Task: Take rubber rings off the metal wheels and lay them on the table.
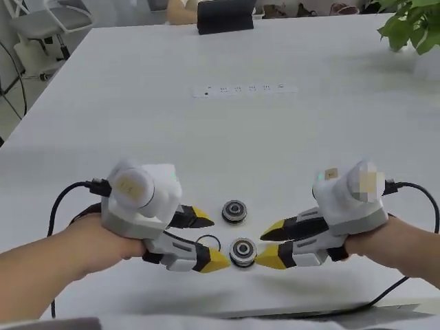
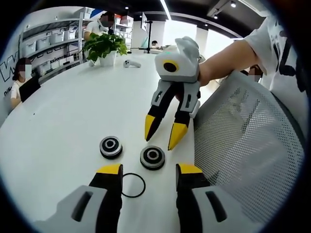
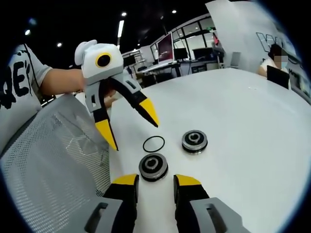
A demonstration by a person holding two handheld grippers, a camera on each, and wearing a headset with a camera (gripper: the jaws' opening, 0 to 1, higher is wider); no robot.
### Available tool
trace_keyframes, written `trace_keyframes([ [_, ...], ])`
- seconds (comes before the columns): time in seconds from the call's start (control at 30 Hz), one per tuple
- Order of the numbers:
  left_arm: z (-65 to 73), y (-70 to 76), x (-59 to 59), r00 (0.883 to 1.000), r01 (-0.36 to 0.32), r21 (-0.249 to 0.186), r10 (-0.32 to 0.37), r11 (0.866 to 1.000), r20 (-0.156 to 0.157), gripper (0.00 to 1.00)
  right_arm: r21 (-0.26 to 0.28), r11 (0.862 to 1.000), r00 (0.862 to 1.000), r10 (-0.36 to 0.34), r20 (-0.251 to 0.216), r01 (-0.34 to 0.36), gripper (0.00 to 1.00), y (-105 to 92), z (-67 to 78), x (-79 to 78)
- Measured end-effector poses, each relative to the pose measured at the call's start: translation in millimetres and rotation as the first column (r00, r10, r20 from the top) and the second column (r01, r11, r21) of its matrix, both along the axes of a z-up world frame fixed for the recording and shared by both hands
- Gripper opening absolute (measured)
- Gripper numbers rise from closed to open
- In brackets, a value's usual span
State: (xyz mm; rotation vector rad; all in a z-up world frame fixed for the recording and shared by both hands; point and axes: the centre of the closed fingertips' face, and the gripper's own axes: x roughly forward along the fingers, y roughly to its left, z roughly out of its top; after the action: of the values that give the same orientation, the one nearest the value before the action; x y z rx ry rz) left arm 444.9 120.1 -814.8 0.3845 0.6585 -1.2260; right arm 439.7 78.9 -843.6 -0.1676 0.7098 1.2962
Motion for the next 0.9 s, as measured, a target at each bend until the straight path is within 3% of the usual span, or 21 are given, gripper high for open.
trace_keyframes([
  [0.57, -13.2, -15.6, -3.8, 0.999, 0.023, -0.002, -0.023, 1.0, -0.039, 0.33, -0.032, 0.998, 0.999, 0.046, 0.029, -0.045, 0.19, 4.8, -10.2, -3.6],
  [0.7, -15.0, -20.2, -3.0, 0.999, 0.023, -0.005, -0.024, 1.0, -0.036, 0.29, -0.034, 0.998, 0.998, 0.047, 0.034, -0.046, 0.18, 5.8, -11.4, -3.8],
  [0.9, -19.4, -27.5, -5.2, 0.998, 0.019, -0.02, -0.021, 1.0, -0.067, 0.29, -0.028, 0.999, 0.998, 0.041, 0.039, -0.04, 0.17, 6.0, -11.2, -3.4],
])
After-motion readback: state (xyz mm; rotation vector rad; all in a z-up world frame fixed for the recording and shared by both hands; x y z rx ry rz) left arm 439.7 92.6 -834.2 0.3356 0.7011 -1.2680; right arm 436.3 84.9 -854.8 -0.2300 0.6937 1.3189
